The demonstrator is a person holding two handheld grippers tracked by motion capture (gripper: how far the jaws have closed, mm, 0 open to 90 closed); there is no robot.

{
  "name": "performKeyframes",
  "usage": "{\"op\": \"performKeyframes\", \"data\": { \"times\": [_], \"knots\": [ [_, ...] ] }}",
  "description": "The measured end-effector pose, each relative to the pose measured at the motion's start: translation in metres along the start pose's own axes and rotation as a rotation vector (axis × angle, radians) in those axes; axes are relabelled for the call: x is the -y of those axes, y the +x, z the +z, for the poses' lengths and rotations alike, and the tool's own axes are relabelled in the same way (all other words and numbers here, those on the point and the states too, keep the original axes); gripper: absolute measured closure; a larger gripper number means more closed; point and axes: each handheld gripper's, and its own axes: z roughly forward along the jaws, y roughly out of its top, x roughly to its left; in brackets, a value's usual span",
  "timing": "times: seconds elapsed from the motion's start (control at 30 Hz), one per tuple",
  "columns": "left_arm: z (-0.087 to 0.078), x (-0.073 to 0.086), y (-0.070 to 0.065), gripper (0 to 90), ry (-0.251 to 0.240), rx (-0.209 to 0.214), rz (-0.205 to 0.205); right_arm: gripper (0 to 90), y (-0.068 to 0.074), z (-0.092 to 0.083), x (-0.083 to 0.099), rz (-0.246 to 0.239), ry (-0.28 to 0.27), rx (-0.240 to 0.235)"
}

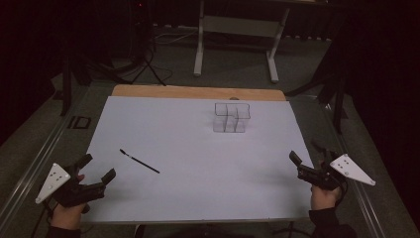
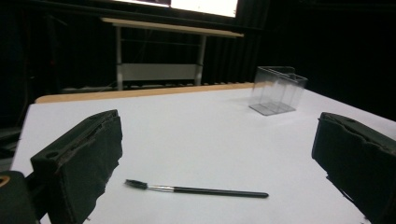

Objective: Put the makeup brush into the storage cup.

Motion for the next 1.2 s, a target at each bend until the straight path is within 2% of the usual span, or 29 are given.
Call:
{"op": "performKeyframes", "data": {
  "times": [0.2,0.33,0.37,0.4,0.5,0.53,0.63,0.7,0.8,0.9,0.93,0.97,1.0,1.07,1.1,1.13,1.2],
  "knots": [
    [0.001,0.001,0.000,2.0,0.006,0.009,0.003,13.5,0.002,0.001,0.000,-0.008,0.015,0.010],
    [0.001,0.000,0.000,2.0,0.013,0.033,-0.001,13.5,0.003,0.001,-0.001,-0.008,0.017,0.009],
    [0.000,-0.002,0.002,2.0,0.014,0.065,-0.007,13.5,0.003,0.001,-0.001,-0.006,0.016,0.005],
    [0.000,-0.003,0.004,2.1,0.017,0.079,-0.009,13.5,0.004,0.002,-0.001,-0.006,0.022,0.006],
    [0.000,-0.008,0.011,2.1,0.038,0.104,-0.045,13.5,0.004,0.002,0.000,-0.007,0.032,0.010],
    [0.001,-0.011,0.013,2.0,0.057,0.118,-0.054,13.5,0.005,0.002,0.000,-0.006,0.032,0.011],
    [0.001,-0.020,0.020,2.0,0.152,0.154,-0.031,13.5,0.006,0.001,-0.002,-0.010,0.030,0.008],
    [0.002,-0.023,0.026,1.9,0.219,0.192,-0.053,13.5,0.007,0.000,-0.003,-0.013,0.022,0.007],
    [0.004,-0.024,0.036,0.1,0.277,0.257,-0.041,13.5,0.008,-0.001,-0.004,-0.014,0.019,0.008],
    [0.008,-0.025,0.043,0.1,0.327,0.301,-0.022,13.6,0.009,-0.001,-0.004,-0.020,0.021,0.003],
    [0.008,-0.025,0.043,0.1,0.327,0.301,-0.022,13.6,0.009,-0.001,-0.004,-0.020,0.021,0.003],
    [0.013,-0.026,0.047,0.1,0.365,0.340,0.007,13.7,0.010,-0.001,-0.004,-0.020,0.024,-0.008],
    [0.015,-0.027,0.049,0.1,0.380,0.357,0.013,13.7,0.010,-0.001,-0.004,-0.021,0.027,-0.010],
    [0.019,-0.029,0.051,0.1,0.410,0.375,0.038,13.7,0.010,0.000,-0.004,-0.022,0.031,-0.013],
    [0.019,-0.029,0.051,0.1,0.410,0.375,0.038,13.7,0.010,0.000,-0.004,-0.022,0.031,-0.013],
    [0.023,-0.032,0.054,0.1,0.439,0.393,0.062,13.7,0.010,0.000,-0.003,-0.020,0.036,-0.018],
    [0.028,-0.036,0.055,0.1,0.471,0.402,0.104,13.7,0.011,0.001,-0.004,-0.022,0.037,-0.020]
  ]
}}
